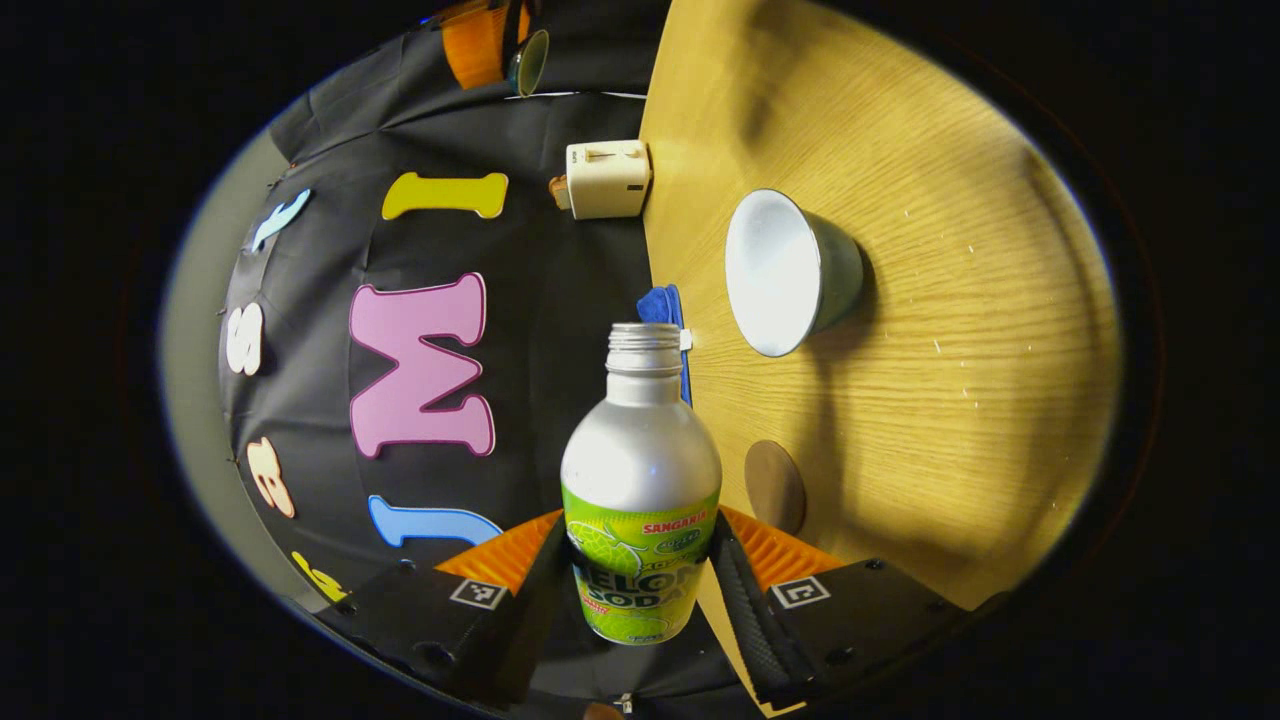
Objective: Open the teacup lid with one hand, grasp the water bottle and pour water into the teacup with the other hand; after pouring, place the water bottle on the coaster and then close the teacup lid.
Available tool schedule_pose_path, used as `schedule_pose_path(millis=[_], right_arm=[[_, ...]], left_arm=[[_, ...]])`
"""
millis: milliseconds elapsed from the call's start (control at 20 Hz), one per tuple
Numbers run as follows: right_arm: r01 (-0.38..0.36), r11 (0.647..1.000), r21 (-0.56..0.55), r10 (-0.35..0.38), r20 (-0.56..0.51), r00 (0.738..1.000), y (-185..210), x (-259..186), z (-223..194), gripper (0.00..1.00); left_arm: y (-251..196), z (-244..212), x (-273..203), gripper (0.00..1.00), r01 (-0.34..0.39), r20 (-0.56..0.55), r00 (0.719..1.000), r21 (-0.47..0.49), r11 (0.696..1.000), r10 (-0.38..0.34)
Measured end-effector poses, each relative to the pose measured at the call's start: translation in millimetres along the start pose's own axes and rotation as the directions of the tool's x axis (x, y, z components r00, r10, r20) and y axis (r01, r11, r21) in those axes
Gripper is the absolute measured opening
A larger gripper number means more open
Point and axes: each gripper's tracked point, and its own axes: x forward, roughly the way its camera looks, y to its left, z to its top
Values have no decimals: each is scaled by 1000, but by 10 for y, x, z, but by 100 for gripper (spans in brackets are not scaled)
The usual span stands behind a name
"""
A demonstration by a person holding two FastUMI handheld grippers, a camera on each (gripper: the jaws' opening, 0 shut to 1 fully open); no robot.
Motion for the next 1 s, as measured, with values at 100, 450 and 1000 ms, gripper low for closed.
schedule_pose_path(millis=[100,450,1000], right_arm=[[1,1000,3,-1,1,1000,-9,-6,9,30],[-13,1000,20,12,12,1000,12,-36,56,30],[-13,1000,21,13,19,1000,-18,-58,88,30]], left_arm=[[35,-17,15,81,-8,-10,1000,54,999,8],[219,20,77,81,-20,-13,1000,206,978,23],[450,0,114,82,-53,-20,998,386,921,65]])
